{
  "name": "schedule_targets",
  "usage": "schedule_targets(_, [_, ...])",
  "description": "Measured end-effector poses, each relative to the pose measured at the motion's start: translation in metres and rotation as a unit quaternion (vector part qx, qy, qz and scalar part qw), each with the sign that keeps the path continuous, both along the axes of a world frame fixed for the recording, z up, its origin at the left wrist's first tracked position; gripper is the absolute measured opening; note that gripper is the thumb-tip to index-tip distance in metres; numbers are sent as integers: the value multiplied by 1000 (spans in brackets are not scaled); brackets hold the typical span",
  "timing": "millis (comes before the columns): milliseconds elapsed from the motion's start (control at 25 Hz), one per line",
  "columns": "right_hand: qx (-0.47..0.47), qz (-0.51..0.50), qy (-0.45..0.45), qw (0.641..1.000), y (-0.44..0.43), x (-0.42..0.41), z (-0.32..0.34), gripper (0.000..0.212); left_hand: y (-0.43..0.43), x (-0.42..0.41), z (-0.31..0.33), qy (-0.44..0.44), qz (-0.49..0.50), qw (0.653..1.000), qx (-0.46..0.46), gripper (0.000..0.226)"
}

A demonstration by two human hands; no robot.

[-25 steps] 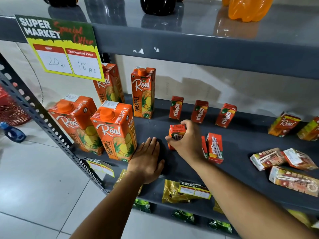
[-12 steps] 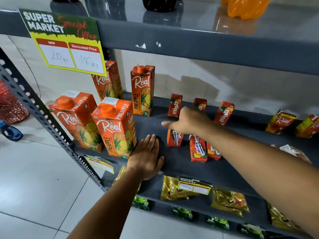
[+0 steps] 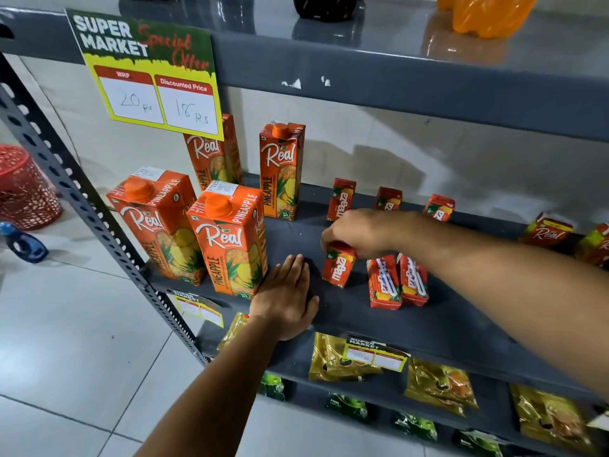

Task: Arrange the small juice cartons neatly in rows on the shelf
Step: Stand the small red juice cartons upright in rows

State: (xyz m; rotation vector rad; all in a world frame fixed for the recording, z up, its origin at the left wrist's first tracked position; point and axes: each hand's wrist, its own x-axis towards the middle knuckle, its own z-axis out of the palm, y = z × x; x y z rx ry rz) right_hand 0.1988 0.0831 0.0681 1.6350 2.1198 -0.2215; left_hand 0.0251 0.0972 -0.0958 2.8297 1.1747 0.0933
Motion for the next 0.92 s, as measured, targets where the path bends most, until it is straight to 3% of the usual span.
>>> schedule_targets(80, [-10,83,-52,995,-5,6,5,34,-1,1,0,0,0,1000,3,75])
schedule_targets(160, [4,162,-81,983,-10,8,2,41,-1,1,0,-1,1,1000,6,75])
schedule_targets(320, [37,43,74,996,-15,12,3,53,-2,-1,0,-2,0,1000,4,75])
schedule_targets(440, [150,-54,110,981,-15,40,25,67,-1,0,-1,-3,-3,1000,2,76])
schedule_targets(520, [170,-196,161,952,-21,67,36,49,0,-1,-1,-3,-6,1000,4,75])
schedule_targets(600, [129,-317,239,909,-37,82,18,36,-1,-1,-1,-3,-8,1000,10,77])
schedule_targets(680, [101,-386,273,875,-63,81,-21,45,-1,-2,-1,-1,-6,1000,8,78])
schedule_targets(800, [198,-455,270,825,-102,56,-70,58,-2,0,-1,-3,-4,1000,8,80])
schedule_targets(920, [280,-497,248,783,-122,20,-102,84,-1,1,-1,-2,-1,1000,11,78])
